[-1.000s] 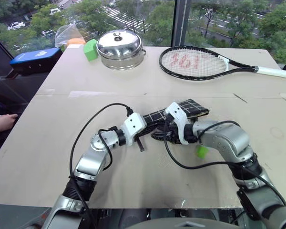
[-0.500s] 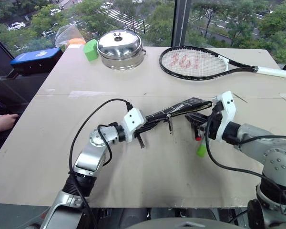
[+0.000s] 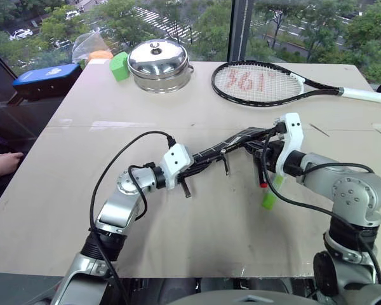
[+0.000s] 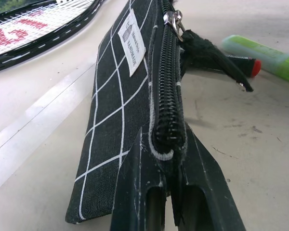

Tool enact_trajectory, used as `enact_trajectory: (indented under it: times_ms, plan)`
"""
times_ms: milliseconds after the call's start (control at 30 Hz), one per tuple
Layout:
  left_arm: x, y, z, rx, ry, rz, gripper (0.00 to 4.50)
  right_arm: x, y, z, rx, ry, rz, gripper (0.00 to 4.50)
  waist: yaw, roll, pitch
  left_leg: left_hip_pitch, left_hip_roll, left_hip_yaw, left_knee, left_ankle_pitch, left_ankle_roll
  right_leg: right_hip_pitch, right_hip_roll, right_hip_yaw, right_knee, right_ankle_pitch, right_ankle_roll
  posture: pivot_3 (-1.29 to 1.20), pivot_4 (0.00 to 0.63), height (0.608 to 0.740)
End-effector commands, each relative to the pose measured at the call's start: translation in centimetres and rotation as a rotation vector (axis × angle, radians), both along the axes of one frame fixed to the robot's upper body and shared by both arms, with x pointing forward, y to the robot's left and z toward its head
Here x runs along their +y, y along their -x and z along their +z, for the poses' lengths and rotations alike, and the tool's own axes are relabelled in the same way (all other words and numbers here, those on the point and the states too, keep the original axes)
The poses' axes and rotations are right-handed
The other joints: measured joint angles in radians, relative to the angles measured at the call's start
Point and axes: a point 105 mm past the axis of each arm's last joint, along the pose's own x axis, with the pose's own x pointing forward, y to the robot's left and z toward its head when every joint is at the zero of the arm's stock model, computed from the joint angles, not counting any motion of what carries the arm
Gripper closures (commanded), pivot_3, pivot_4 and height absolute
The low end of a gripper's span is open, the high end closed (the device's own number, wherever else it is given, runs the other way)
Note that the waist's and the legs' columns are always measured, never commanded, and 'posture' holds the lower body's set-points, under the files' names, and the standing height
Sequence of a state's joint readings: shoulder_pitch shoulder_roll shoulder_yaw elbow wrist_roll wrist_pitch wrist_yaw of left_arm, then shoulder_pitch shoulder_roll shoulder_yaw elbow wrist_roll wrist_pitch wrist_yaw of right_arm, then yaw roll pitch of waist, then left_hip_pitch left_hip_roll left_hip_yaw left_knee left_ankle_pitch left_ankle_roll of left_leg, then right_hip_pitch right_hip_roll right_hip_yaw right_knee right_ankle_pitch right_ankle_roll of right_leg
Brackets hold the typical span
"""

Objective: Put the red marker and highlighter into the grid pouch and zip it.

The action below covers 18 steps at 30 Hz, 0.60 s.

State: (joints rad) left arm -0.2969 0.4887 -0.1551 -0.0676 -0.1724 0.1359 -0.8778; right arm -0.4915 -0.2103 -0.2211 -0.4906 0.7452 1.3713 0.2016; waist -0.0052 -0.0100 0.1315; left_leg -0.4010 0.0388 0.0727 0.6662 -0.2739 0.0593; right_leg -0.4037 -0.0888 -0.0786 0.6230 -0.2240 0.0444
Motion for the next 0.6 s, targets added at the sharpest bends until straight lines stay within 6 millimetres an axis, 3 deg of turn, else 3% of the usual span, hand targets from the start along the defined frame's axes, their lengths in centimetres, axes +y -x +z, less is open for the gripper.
enact_trajectory:
  times_ms: [33, 333, 500, 600]
  plan:
    - [0.1, 0.0, 1.4, -0.051, 0.031, 0.002, 4.50, 0.1, 1.3, 1.8, -0.074, -0.026, 0.069, 4.48, 0.001, 0.000, 0.000, 0.000, 0.000, 0.000, 0.000, 0.000, 0.000, 0.000, 0.000, 0.000, 0.000, 0.000, 0.000, 0.00, 0.150, 0.740]
    - [-0.1, 0.3, 1.6, -0.045, 0.043, -0.014, 4.50, -1.8, 0.4, 1.3, -0.062, 0.042, -0.032, 4.48, -0.002, 0.000, 0.000, 0.000, 0.000, 0.000, 0.000, 0.000, 0.000, 0.000, 0.000, 0.000, 0.000, 0.000, 0.000, 0.00, 0.150, 0.740]
    - [-0.4, 0.3, 1.5, -0.050, 0.037, -0.038, 4.50, -1.6, -1.0, 0.3, -0.051, 0.104, -0.070, 4.48, -0.003, 0.000, 0.000, 0.000, 0.000, 0.001, 0.000, 0.000, 0.000, 0.000, 0.000, 0.000, 0.000, 0.000, 0.000, 0.00, 0.150, 0.740]
    - [-0.2, 0.2, 1.2, -0.046, 0.035, -0.038, 4.50, -0.5, -1.3, -0.6, -0.122, 0.274, -0.010, 4.48, -0.003, 0.000, 0.000, 0.000, 0.000, 0.001, 0.000, 0.000, 0.000, 0.000, 0.000, 0.001, 0.000, 0.000, -0.001, 0.00, 0.150, 0.740]
